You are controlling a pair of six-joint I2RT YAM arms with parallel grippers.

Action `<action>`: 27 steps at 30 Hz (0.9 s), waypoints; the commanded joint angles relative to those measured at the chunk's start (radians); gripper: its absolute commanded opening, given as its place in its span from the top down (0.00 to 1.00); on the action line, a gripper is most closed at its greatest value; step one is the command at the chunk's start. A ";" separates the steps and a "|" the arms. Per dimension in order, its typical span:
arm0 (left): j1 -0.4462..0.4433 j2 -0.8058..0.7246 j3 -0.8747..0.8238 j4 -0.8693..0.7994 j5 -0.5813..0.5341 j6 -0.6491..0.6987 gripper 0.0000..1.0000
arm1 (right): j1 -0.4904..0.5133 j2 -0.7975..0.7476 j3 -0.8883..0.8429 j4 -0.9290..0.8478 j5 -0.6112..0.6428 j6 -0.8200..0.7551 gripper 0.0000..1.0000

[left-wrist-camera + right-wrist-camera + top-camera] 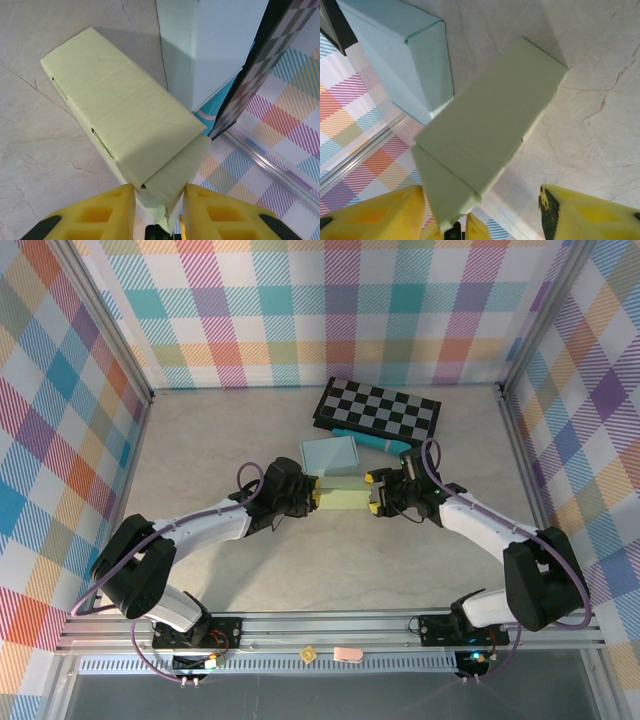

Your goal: Fold the paper box

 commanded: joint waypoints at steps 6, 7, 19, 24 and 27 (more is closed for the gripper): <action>-0.008 0.022 -0.015 -0.042 -0.024 -0.009 0.73 | -0.005 -0.080 0.059 -0.106 -0.008 -0.091 0.33; -0.008 0.025 -0.015 -0.040 -0.023 -0.009 0.73 | -0.006 -0.083 0.052 -0.104 -0.008 -0.090 0.35; -0.008 0.030 -0.014 -0.037 -0.017 -0.005 0.75 | -0.014 -0.021 0.024 -0.059 -0.020 -0.088 0.52; -0.008 0.027 -0.020 -0.039 -0.019 -0.004 0.75 | -0.016 -0.023 0.005 -0.093 -0.017 -0.095 0.58; -0.008 0.031 -0.018 -0.036 -0.017 -0.005 0.75 | -0.019 -0.014 -0.005 -0.092 -0.016 -0.101 0.60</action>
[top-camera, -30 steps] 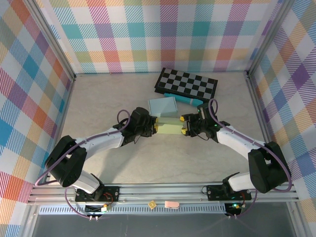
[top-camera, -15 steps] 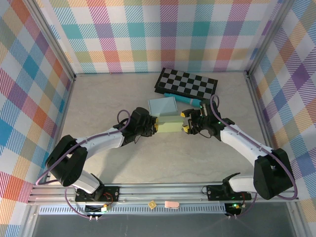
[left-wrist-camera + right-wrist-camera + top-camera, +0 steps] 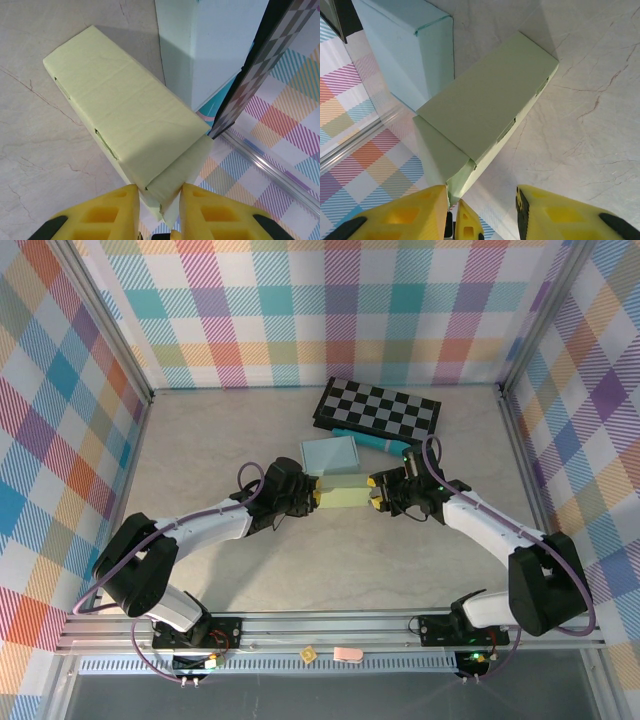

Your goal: Fold the paper box

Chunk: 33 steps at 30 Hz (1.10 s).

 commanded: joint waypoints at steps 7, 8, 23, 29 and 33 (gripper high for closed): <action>-0.008 0.027 -0.013 -0.048 -0.010 0.000 0.75 | -0.015 0.056 -0.017 -0.063 -0.015 -0.046 0.61; -0.007 0.027 -0.015 -0.048 -0.011 0.000 0.75 | -0.017 0.063 -0.018 -0.072 -0.016 -0.046 0.61; -0.007 0.024 -0.019 -0.052 -0.007 0.005 0.96 | -0.020 0.099 0.030 -0.213 -0.019 -0.049 0.62; -0.007 0.023 -0.017 -0.060 -0.004 0.008 0.95 | -0.020 0.104 0.074 -0.246 -0.015 -0.065 0.62; -0.007 0.018 -0.016 -0.064 -0.003 0.008 0.94 | -0.020 0.113 0.103 -0.251 -0.024 -0.076 0.63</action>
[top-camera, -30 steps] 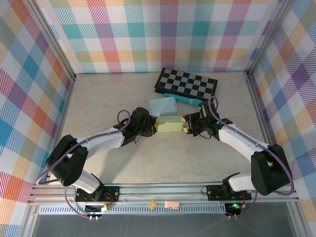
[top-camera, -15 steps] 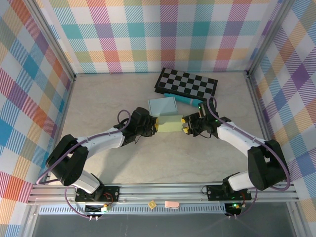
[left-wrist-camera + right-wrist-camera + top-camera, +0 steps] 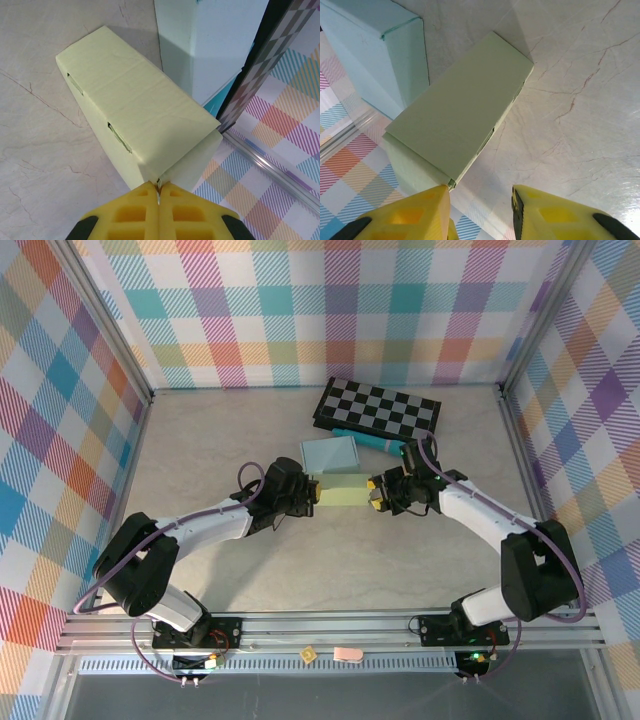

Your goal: Fold the paper box

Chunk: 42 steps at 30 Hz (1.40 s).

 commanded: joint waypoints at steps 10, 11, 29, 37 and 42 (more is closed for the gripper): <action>-0.006 -0.001 0.038 -0.065 0.027 0.048 0.54 | 0.001 -0.060 0.139 -0.209 0.098 -0.025 0.47; -0.006 -0.009 0.057 -0.087 0.032 0.064 0.52 | 0.003 -0.062 0.148 -0.214 0.096 -0.014 0.43; 0.153 -0.277 0.171 -0.466 0.046 0.363 0.47 | 0.119 0.120 0.339 -0.277 0.073 0.305 0.14; 0.219 -0.376 0.157 -0.549 0.073 0.537 0.51 | 0.130 0.204 0.350 -0.221 0.095 0.335 0.17; 0.219 -0.378 0.169 -0.564 0.099 0.633 0.52 | 0.132 0.261 0.341 -0.151 0.069 0.310 0.19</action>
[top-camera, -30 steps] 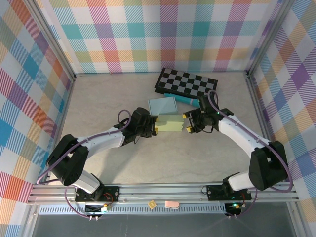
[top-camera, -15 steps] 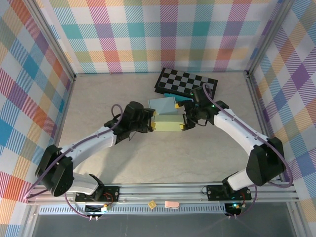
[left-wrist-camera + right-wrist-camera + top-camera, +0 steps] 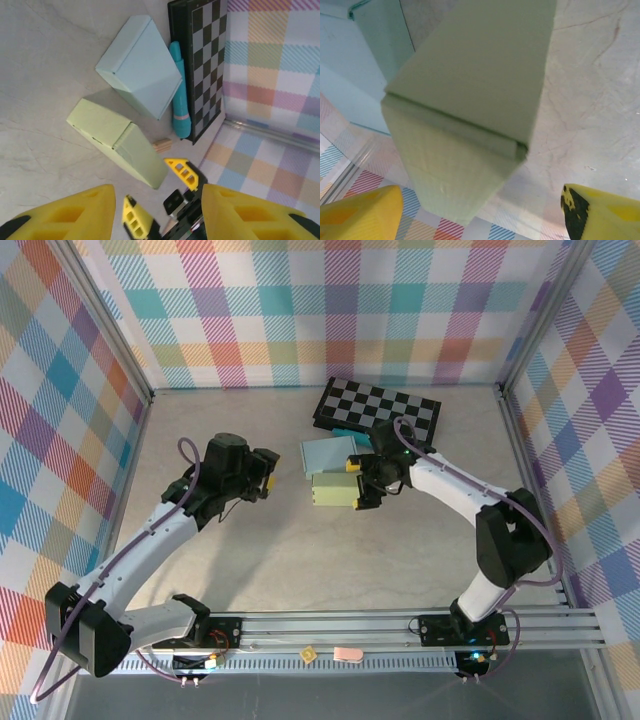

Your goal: Fold the paper box

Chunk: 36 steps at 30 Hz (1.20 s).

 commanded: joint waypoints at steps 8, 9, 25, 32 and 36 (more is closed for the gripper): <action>0.009 -0.022 -0.019 0.095 0.125 0.224 0.52 | 0.015 0.051 -0.042 0.222 0.020 -0.062 0.33; 0.009 -0.022 -0.011 0.097 0.136 0.248 0.52 | 0.020 0.044 -0.059 0.246 0.021 -0.074 0.36; 0.021 -0.012 -0.018 0.157 0.175 0.298 0.52 | 0.030 -0.138 -0.518 0.778 -0.064 -0.301 0.42; 0.029 -0.007 -0.012 0.175 0.183 0.301 0.52 | 0.027 -0.163 -0.617 0.789 -0.030 -0.326 0.33; 0.032 -0.009 -0.006 0.164 0.188 0.312 0.52 | 0.023 -0.198 -0.541 0.534 -0.022 -0.334 0.22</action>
